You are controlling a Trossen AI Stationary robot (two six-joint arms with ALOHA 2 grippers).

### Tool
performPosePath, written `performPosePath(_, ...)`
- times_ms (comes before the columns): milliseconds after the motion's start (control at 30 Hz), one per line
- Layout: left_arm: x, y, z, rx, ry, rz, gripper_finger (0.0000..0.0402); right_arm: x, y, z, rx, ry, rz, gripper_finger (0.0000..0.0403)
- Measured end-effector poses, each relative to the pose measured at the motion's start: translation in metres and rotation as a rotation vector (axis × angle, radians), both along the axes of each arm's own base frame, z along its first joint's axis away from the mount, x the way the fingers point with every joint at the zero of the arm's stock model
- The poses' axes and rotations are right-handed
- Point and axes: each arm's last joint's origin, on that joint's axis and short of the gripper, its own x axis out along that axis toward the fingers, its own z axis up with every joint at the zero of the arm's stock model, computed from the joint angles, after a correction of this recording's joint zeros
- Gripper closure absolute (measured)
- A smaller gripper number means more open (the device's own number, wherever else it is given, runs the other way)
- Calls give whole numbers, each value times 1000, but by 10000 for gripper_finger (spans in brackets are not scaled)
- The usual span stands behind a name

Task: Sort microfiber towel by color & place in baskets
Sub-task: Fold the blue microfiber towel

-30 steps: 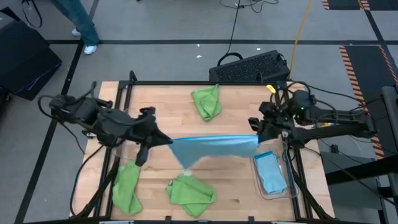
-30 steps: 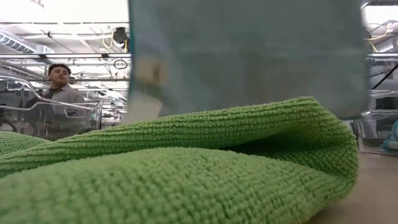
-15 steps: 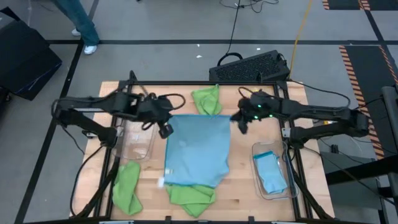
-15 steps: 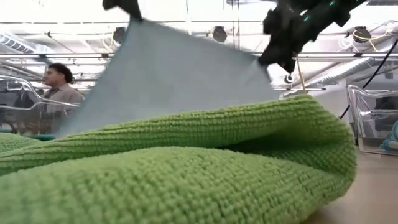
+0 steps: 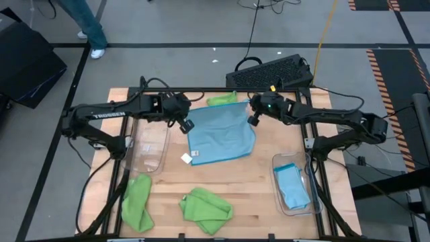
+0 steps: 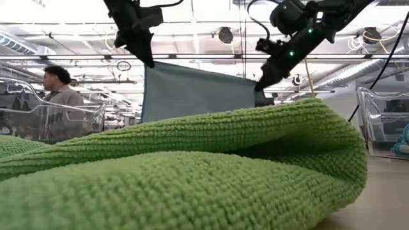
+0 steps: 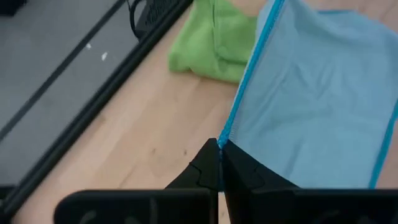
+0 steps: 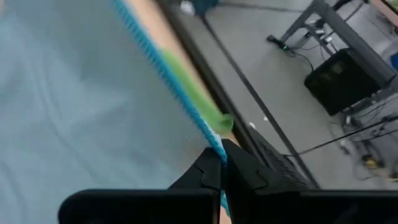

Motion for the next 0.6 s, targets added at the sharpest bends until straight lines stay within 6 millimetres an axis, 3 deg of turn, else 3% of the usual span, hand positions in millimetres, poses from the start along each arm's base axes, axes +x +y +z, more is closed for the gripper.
performPosePath(167, -1, 4, 0, 19, 13, -15, 396, -4, 3, -11, 7, 170, 115, 403)
performPosePath(367, 1, 6, -6, -3, 56, -27, 398, -5, 8, -17, 95, 216, 255, 403)
performPosePath(600, 17, -13, -25, -162, 125, -314, 398, -15, 19, -28, 259, 312, 347, 403)
